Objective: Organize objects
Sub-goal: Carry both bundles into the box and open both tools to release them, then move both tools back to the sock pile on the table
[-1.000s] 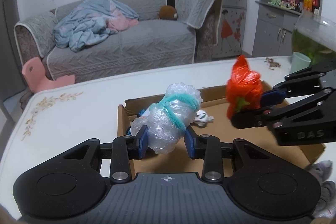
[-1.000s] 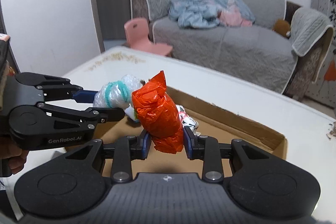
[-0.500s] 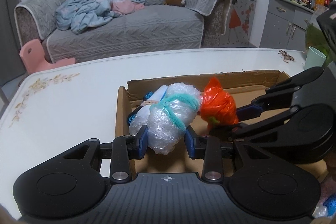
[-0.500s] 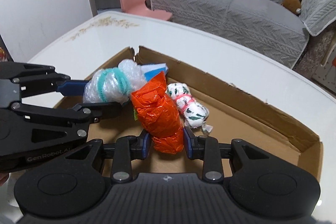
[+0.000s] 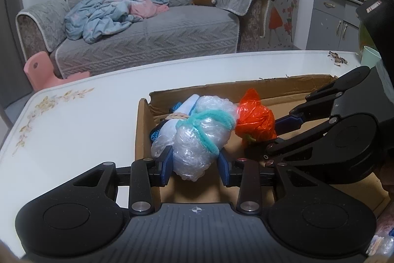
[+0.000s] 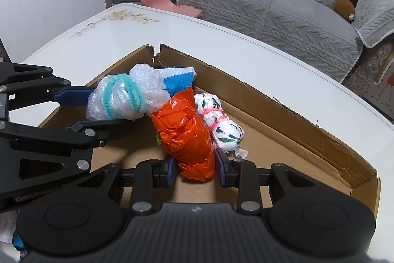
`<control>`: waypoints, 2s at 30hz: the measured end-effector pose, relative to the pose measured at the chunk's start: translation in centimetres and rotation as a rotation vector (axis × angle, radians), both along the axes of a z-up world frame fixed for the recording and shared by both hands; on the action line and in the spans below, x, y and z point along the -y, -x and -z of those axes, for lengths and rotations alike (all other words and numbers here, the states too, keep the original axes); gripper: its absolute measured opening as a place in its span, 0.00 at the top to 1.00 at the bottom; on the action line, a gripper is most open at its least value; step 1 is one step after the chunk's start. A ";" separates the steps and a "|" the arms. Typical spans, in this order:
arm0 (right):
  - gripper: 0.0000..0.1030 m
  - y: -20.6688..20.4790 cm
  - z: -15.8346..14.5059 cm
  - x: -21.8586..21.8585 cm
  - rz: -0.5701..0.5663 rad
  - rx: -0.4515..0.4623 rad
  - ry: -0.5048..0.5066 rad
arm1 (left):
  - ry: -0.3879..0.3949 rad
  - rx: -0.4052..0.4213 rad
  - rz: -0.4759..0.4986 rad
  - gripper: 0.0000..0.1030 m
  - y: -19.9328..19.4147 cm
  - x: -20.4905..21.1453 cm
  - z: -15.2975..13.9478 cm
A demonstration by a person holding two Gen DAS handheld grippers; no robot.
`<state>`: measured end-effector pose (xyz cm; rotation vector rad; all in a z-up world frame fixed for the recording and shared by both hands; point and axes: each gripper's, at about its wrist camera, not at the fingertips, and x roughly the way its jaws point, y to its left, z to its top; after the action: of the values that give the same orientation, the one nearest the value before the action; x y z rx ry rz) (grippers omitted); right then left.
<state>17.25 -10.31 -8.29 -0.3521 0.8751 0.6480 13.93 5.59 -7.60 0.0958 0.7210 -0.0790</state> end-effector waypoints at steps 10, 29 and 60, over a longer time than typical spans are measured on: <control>0.70 -0.4 0.3 -0.3 -0.001 -0.011 0.004 | 0.006 -0.041 0.000 0.51 -0.3 -0.4 0.8; 0.55 0.7 -1.6 0.1 0.015 0.020 0.005 | 0.028 -0.012 -0.002 0.18 1.8 -0.6 -1.9; 0.23 25.2 0.3 13.9 0.076 0.326 -0.222 | 0.168 0.112 -0.130 0.10 21.9 -3.3 -1.2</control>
<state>-7.96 -24.16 -8.59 -0.2151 0.4978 0.5908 -7.94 8.87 -6.35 -0.1069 0.6050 -0.0093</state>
